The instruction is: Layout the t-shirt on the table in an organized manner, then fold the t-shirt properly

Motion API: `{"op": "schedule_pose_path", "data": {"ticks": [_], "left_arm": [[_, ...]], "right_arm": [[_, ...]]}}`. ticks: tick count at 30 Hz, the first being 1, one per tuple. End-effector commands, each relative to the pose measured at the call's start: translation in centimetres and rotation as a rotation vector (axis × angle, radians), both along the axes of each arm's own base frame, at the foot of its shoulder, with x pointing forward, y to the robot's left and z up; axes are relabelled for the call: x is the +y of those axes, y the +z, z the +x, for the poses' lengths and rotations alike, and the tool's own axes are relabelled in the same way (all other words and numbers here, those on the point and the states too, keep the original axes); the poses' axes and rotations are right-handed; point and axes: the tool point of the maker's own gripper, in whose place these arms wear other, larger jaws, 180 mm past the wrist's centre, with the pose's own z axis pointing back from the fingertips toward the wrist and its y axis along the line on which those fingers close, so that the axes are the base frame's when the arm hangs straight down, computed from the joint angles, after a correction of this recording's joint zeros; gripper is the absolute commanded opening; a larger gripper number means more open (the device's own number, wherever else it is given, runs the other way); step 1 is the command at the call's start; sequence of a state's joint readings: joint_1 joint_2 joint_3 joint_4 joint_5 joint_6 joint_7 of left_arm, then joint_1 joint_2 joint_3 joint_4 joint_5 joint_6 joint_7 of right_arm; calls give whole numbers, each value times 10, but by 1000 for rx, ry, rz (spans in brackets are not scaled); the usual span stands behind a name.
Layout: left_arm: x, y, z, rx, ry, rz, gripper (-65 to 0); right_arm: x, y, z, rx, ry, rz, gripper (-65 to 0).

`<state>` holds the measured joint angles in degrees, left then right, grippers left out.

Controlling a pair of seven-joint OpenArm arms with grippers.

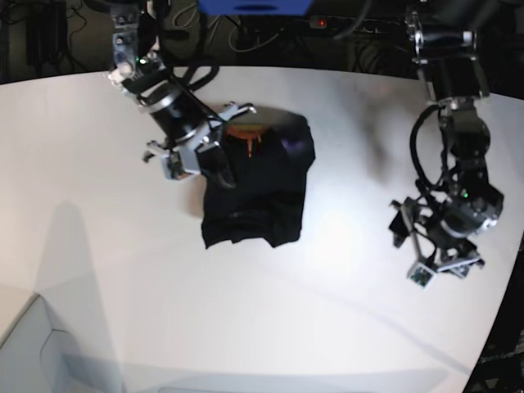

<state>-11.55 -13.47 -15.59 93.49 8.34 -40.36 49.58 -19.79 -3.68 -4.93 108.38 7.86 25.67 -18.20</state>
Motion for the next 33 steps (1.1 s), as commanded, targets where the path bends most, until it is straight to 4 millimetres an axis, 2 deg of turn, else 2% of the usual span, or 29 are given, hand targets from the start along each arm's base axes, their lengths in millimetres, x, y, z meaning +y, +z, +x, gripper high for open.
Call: {"op": "schedule_pose_path", "data": {"ticks": [1,4,9,13,16,19,21,24,26,29,33], "left_arm": [[15,12,-3,-35,33,14,-174],[44,5,-30,-14,111,32,-174],[73,-3,-69,13,193,60,-174],[87,-5,-87,26,234,73,-174],[98,-10,-101,45,267,81,-174],[101,-11,-109,53,281,85,-174],[101,-13,-112,61,278,91,-174],[101,-14,-117,68,275,97,-171],[100,-13,-117,64,274,98,-171],[101,-14,-119,66,281,97,-172],[104,-13,-129,58,321,77,-174]], "right_arm": [[8,7,3,-27,19,25,-650],[23,-18,5,34,62,28,-650],[25,-61,0,132,64,32,-650],[20,-78,-6,136,56,49,-650],[19,-99,-18,181,43,62,-650],[18,-115,-26,209,28,81,-650],[17,-118,-28,203,17,95,-650],[15,-111,-25,167,5,109,-650],[12,-97,-22,123,-5,115,-650],[-6,-61,-15,12,-50,121,-650],[-23,-14,-16,-112,-90,118,-650]]}}
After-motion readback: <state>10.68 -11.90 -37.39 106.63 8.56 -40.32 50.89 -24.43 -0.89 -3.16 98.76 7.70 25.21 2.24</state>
